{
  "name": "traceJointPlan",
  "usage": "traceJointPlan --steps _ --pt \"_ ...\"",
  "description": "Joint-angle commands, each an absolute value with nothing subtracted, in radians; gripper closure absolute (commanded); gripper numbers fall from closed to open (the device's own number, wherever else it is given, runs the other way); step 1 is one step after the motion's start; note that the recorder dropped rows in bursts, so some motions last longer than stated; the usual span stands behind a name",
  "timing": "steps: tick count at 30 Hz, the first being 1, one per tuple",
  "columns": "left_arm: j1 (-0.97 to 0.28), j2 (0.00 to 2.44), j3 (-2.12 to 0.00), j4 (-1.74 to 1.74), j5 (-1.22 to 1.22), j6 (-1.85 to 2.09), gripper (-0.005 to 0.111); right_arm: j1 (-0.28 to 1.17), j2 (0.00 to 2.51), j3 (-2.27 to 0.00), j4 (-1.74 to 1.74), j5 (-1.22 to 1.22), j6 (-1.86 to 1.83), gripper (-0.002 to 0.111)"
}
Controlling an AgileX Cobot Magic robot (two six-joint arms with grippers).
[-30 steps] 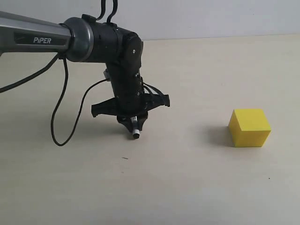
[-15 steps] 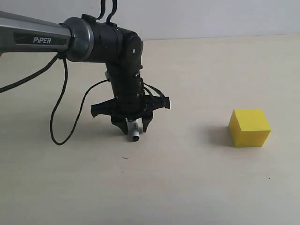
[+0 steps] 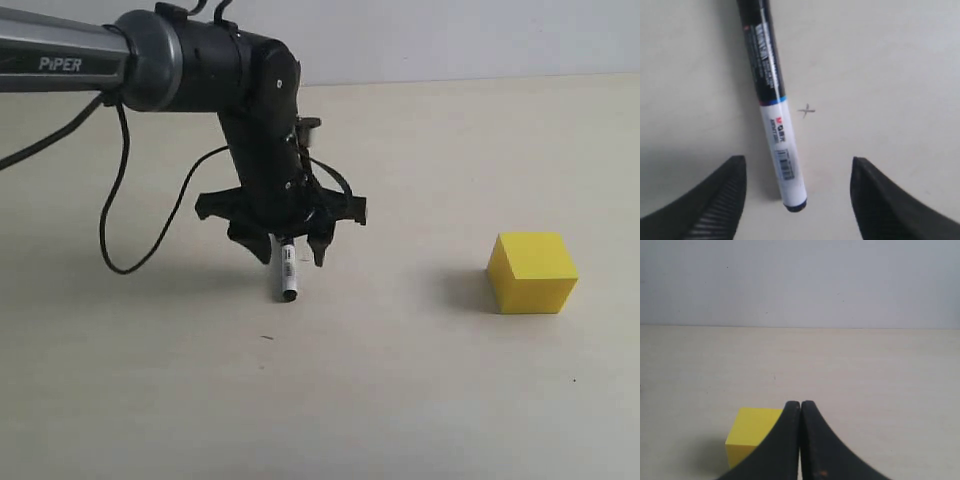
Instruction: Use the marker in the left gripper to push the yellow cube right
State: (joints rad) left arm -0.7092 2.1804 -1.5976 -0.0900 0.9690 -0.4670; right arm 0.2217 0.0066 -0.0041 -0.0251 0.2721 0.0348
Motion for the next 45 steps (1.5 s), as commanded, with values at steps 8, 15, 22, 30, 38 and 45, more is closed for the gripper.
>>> traceJointPlan --steps 8,15,22,30,38,45 --pt "-0.782 1.972 -1.429 -0.116 0.746 -0.267 0.107 0.214 0.0 0.0 -0.024 0.268 0.03 0.108" --pt "-0.789 1.746 -1.182 -0.119 0.51 -0.266 0.107 0.214 0.0 0.0 -0.024 0.268 0.03 0.108" --pt "-0.789 1.456 -0.928 -0.116 0.31 -0.249 0.107 0.214 0.0 0.0 -0.024 0.268 0.03 0.108" --pt "-0.789 1.031 -0.57 -0.116 -0.051 -0.239 0.107 0.214 0.0 0.0 -0.024 0.268 0.03 0.108" --pt "-0.789 0.706 -0.344 -0.116 -0.16 -0.156 0.107 0.214 0.0 0.0 -0.024 0.268 0.03 0.108" --pt "-0.789 0.662 -0.329 -0.116 -0.16 -0.156 0.107 0.214 0.0 0.0 -0.024 0.268 0.03 0.108"
